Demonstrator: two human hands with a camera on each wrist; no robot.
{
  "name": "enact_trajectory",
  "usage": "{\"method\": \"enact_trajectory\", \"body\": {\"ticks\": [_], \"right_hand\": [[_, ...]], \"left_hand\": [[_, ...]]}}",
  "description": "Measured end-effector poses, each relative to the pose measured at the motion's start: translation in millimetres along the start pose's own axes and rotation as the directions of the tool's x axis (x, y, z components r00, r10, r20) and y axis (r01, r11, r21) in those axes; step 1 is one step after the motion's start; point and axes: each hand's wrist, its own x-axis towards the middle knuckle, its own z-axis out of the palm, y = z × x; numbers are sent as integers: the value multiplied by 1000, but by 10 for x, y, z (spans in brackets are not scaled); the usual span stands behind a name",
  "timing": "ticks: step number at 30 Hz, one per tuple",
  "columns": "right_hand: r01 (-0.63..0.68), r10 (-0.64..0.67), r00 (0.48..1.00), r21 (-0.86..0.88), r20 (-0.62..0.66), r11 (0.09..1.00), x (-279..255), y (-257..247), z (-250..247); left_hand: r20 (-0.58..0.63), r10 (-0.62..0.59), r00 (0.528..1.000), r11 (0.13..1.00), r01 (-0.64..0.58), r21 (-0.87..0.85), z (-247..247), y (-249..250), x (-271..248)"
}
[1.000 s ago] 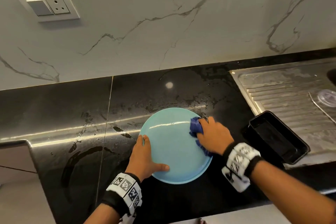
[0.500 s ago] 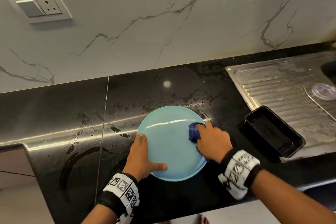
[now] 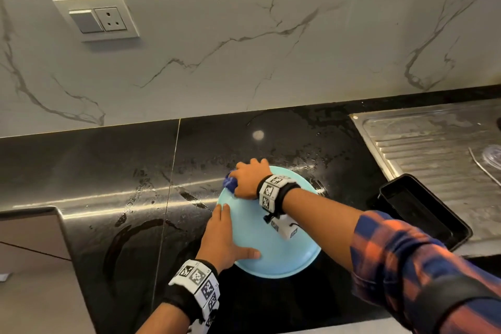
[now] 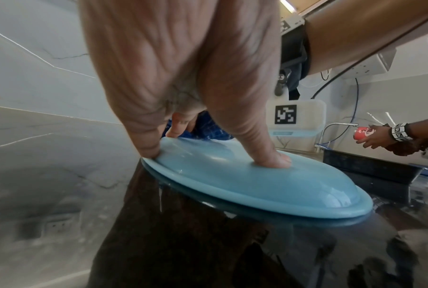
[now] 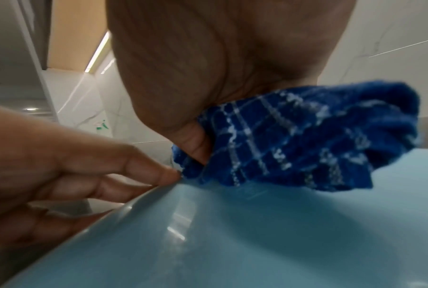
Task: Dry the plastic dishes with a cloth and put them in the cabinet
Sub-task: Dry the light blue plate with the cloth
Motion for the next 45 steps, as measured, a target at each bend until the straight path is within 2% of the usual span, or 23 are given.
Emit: {"method": "enact_trajectory", "body": {"ticks": [3, 5, 8, 12, 17, 21, 24, 26, 29, 31, 33, 38, 42, 45], "right_hand": [[88, -90, 996, -92, -9, 992, 13, -221, 82], [96, -97, 995, -91, -1, 991, 11, -239, 88], [109, -108, 994, -73, 22, 991, 3, -188, 66], [104, -104, 995, -57, 11, 993, -8, -185, 88], [91, -89, 994, 38, -69, 995, -113, -225, 65], [82, -66, 991, 142, -114, 987, -368, -341, 16], [101, -83, 986, 125, -141, 987, -625, -405, 133], [128, -108, 981, 120, -161, 984, -792, -430, 266], [146, -118, 971, 123, -207, 982, -904, -452, 449], [150, -116, 966, 136, -232, 979, -908, -452, 527], [153, -111, 962, 154, -250, 976, -899, -452, 568], [130, -81, 964, 187, -252, 974, -886, -466, 514], [111, -78, 976, 158, -204, 981, -746, -486, 469], [139, -133, 980, 35, -147, 990, -656, -514, 405]], "left_hand": [[-9, 21, 1000, 997, -22, -69, 20, -22, 14], [-13, 18, 1000, 996, -19, -82, 46, -44, 16], [-34, 10, 999, 1000, -10, -16, 96, -37, -71], [-113, 86, 990, 995, -80, 57, 54, -153, -238], [-264, 236, 935, 970, -245, -1, -515, -374, -172], [-260, 391, 883, 920, -369, 128, -1054, -270, 72], [-159, 456, 876, 882, -420, 215, -1273, -2, 296], [-15, 475, 880, 853, -456, 255, -1277, 237, 442], [221, 431, 875, 811, -483, 331, -1123, 509, 662], [332, 371, 867, 788, -483, 382, -989, 606, 819], [393, 326, 860, 777, -481, 406, -915, 662, 943], [537, 246, 807, 724, -521, 451, -870, 691, 1141], [573, 185, 798, 714, -510, 479, -910, 743, 1202], [564, 180, 806, 679, -517, 522, -921, 828, 1201]]}}
